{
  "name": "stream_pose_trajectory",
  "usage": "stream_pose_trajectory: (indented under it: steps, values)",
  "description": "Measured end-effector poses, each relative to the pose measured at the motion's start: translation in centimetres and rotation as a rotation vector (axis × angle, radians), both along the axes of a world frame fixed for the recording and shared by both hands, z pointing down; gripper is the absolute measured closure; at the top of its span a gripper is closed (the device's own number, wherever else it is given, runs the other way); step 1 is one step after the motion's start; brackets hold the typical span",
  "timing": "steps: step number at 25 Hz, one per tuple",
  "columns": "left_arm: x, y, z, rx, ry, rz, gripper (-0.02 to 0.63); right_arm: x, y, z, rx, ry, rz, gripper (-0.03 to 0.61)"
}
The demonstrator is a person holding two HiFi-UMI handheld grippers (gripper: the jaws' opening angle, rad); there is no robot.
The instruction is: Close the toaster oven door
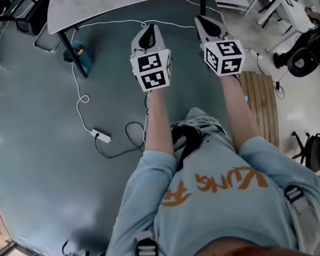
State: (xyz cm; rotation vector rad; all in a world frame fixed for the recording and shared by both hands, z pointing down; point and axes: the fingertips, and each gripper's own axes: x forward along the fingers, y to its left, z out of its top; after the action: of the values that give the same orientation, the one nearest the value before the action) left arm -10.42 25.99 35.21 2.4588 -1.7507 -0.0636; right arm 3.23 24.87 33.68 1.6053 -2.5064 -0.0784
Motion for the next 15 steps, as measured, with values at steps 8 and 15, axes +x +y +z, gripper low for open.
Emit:
stream_pose_trajectory:
  steps: [8, 15]
  values:
    - [0.1, -3.3, -0.5, 0.014, 0.002, 0.007, 0.612, 0.8, -3.3, -0.5, 0.007, 0.009, 0.01, 0.581]
    - [-1.1, -9.0, -1.3, 0.047, -0.022, -0.027, 0.612, 0.3, -9.2, -1.1, 0.048, -0.008, -0.024, 0.581]
